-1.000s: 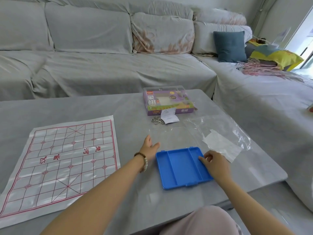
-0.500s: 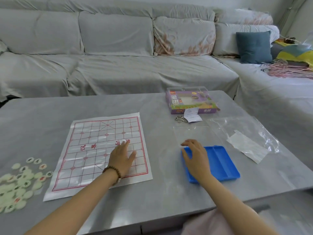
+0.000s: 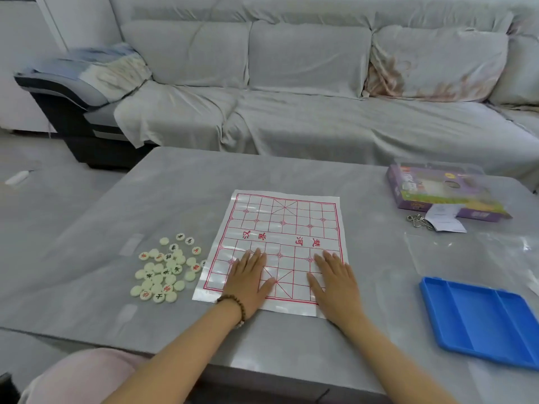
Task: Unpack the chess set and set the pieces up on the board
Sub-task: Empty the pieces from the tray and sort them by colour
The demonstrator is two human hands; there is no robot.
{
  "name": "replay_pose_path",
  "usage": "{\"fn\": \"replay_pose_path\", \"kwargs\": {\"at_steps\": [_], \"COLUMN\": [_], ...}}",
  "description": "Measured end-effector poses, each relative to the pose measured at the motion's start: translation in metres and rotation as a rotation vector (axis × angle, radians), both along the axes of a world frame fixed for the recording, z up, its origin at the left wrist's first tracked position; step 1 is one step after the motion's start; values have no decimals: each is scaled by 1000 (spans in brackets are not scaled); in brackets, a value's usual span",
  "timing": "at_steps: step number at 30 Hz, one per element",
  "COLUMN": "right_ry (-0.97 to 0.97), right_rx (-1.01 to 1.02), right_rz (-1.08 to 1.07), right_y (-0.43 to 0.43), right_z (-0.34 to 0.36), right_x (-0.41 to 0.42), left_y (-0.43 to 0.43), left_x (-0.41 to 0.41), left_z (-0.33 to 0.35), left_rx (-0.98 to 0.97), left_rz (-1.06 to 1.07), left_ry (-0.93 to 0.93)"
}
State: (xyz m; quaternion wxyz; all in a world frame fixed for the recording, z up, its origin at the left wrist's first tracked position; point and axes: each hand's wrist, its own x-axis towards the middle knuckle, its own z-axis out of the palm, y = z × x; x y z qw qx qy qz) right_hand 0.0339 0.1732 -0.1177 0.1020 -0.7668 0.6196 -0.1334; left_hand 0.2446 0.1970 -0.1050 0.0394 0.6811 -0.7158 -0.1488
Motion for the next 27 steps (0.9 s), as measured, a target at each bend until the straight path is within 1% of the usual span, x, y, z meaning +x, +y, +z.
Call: {"fn": "replay_pose_path", "kwargs": {"at_steps": [2, 5, 8, 11, 14, 19, 22, 25, 27], "right_ry": [15, -25, -16, 33, 71, 106, 121, 131, 97], "right_rx": [9, -17, 2, 32, 68, 80, 77, 58, 49], "right_rz": [0, 21, 150, 273, 340, 344, 319, 282, 330], "right_y": [-1, 1, 2, -1, 0, 0, 3, 4, 4], "right_z": [1, 8, 19, 21, 14, 7, 13, 24, 32], "right_x": [0, 9, 37, 75, 105, 113, 101, 104, 122], "left_y": [3, 10, 21, 30, 38, 38, 32, 24, 20], "left_x": [8, 35, 76, 116, 140, 154, 159, 167, 173], "left_z": [1, 4, 8, 8, 6, 2, 2, 7, 12], "left_rx": [-18, -102, -125, -91, -24, -8, -2, -37, -43], "left_rz": [-8, 26, 139, 235, 284, 259, 242, 210, 189], "left_ry": [18, -38, -82, -101, -107, -98, -96, -97, -113]}}
